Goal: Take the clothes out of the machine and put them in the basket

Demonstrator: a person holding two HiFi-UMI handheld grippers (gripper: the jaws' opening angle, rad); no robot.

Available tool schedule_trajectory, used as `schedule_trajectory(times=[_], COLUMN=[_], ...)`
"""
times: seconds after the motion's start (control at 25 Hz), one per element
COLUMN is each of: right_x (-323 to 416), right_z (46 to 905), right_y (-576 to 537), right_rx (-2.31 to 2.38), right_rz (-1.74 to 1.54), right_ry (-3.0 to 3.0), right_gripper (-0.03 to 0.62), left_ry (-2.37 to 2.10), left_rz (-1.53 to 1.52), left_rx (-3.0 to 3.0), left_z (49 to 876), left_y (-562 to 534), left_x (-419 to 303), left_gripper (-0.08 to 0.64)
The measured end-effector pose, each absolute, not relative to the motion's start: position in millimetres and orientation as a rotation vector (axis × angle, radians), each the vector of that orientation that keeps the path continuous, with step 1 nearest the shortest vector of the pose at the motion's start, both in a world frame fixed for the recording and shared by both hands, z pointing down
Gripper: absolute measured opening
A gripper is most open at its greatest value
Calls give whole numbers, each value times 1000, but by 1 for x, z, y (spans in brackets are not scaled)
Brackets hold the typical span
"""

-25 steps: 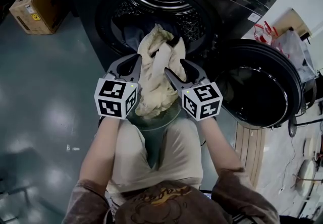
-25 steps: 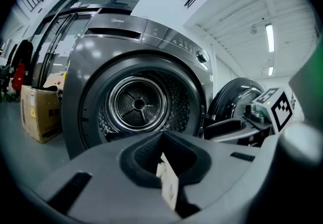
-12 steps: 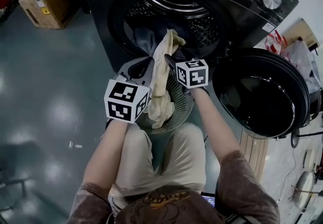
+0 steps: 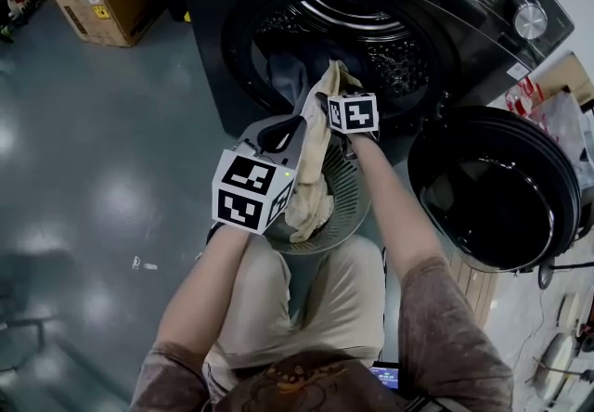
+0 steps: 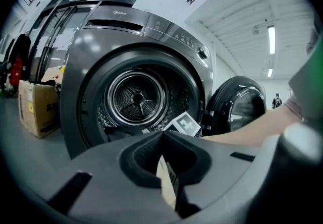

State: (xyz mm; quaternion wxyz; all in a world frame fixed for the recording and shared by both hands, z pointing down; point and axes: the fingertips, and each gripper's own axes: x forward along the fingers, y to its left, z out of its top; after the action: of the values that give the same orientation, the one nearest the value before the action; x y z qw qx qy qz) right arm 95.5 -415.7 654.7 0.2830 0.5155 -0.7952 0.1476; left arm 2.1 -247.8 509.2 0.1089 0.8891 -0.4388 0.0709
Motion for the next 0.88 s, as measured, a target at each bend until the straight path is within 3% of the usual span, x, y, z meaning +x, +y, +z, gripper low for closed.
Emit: schedule_trajectory(times=[0.16,0.24,0.36,0.88], right_x=[92,89,90,69], right_z=[654,652,650,589], right_y=[-415,-411,-403,-290], right_rx=[1373,1351,1323,1137], right_rz=[379,384,410,251], right_ry=[-2106,-2122,-2146,-2367], right_gripper=[296,158,49,34], left_ry=[-1294,-1295,-1293,-1341], left_rz=[206,211,226,201], left_rx=[2607,2606,2610,2606], left_z=[510,511,512,508], left_y=[-247,-246,-243,-243], left_x=[-3,-5,-3,-10], left_gripper=[6,6,6,6])
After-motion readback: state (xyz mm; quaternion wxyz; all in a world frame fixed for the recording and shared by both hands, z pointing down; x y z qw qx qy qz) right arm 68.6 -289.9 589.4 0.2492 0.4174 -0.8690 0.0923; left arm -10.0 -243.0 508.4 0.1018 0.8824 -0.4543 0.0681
